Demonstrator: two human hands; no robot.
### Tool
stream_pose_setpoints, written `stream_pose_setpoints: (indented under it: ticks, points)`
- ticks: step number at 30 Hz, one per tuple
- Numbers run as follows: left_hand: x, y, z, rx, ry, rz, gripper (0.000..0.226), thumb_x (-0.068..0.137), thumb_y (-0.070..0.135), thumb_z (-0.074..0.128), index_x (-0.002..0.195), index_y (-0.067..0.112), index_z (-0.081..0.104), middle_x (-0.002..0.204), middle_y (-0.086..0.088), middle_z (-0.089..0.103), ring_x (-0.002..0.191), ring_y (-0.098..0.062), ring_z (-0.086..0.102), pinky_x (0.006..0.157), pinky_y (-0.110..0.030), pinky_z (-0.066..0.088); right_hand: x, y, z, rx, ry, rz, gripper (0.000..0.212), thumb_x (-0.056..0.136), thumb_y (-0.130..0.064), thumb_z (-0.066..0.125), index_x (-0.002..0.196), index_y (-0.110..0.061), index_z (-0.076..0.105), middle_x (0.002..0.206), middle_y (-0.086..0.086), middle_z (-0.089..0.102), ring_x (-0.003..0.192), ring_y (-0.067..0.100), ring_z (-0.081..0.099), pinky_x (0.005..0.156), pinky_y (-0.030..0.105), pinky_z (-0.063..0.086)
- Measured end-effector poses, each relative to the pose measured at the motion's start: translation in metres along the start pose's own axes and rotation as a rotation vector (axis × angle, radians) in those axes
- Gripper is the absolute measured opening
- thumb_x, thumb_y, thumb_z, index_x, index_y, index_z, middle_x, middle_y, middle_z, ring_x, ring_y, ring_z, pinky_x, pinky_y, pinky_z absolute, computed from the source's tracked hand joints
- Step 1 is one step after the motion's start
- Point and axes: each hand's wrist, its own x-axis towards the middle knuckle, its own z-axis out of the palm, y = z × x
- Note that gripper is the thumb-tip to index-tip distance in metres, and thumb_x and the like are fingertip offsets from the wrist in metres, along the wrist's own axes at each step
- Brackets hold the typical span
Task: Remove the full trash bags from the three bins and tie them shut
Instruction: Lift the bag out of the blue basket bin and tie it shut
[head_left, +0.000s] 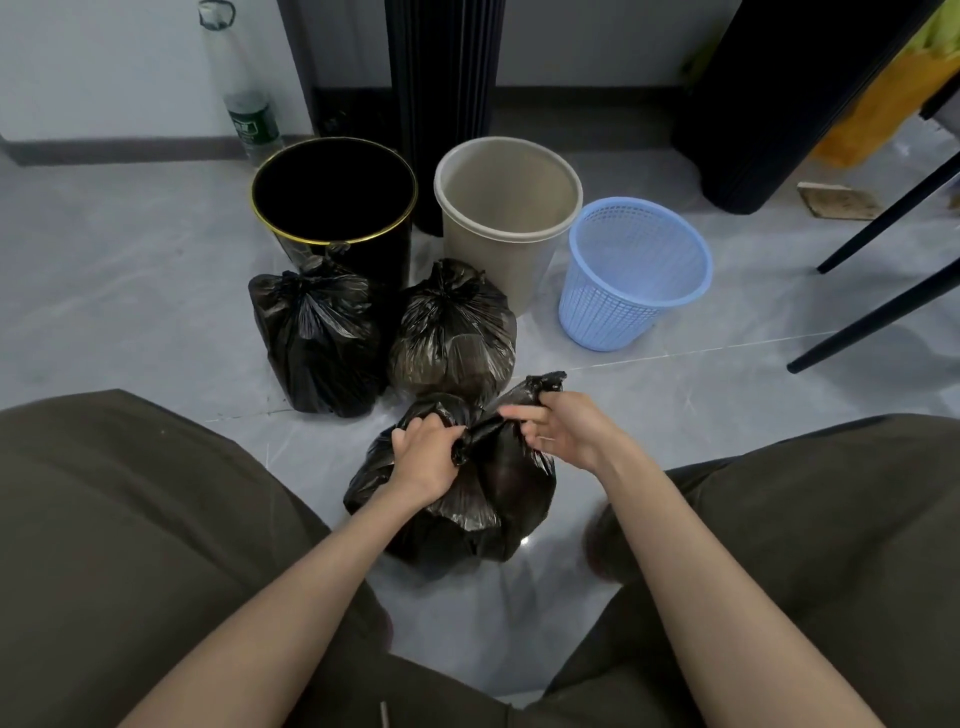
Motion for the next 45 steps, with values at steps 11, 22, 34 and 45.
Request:
stream_pose_setpoints:
  ticks: [11, 22, 34, 45]
  points:
    - [-0.002, 0.0, -0.004, 0.05, 0.016, 0.071, 0.017, 0.091, 0.019, 0.051, 0.103, 0.024, 0.061, 0.102, -0.001, 0.044, 0.104, -0.024, 0.039, 0.079, -0.031, 0.021, 0.004, 0.023, 0.016, -1.984, 0.277, -0.563, 0.039, 0.088, -0.012, 0.045, 0.125, -0.009, 0.033, 0.109, 0.009, 0.056, 0.115, 0.03, 0.037, 0.082, 0.036, 0.03]
    - [0.001, -0.001, -0.013, 0.062, 0.04, -0.021, 0.027, 0.087, 0.011, 0.052, 0.111, 0.021, 0.061, 0.113, -0.005, 0.049, 0.112, -0.027, 0.04, 0.095, -0.036, 0.029, -0.008, 0.006, 0.012, -2.499, 0.254, -0.846, 0.038, 0.094, -0.006, 0.028, 0.114, -0.012, 0.059, 0.092, -0.001, 0.063, 0.08, 0.017, 0.063, 0.057, 0.029, 0.028]
    - [-0.001, -0.001, -0.008, -0.127, -0.068, -0.056, 0.025, 0.091, 0.033, 0.052, 0.113, 0.024, 0.059, 0.118, -0.005, 0.047, 0.118, -0.028, 0.039, 0.092, -0.037, 0.027, -0.004, 0.0, 0.011, -0.429, -0.216, -0.056, 0.039, 0.101, -0.042, 0.037, 0.124, -0.026, 0.063, 0.053, -0.008, 0.023, 0.056, 0.009, 0.024, 0.061, 0.024, 0.027]
    - [-0.004, 0.013, -0.012, -0.554, -0.31, -0.242, 0.077, 0.053, 0.07, 0.07, 0.125, 0.049, 0.05, 0.131, 0.005, 0.039, 0.129, -0.024, 0.03, 0.111, -0.04, 0.025, -0.007, -0.011, 0.028, -0.355, -0.271, 0.038, 0.051, 0.104, -0.031, 0.018, 0.126, -0.008, 0.058, 0.046, -0.008, 0.02, 0.048, 0.01, 0.022, 0.05, 0.019, 0.034]
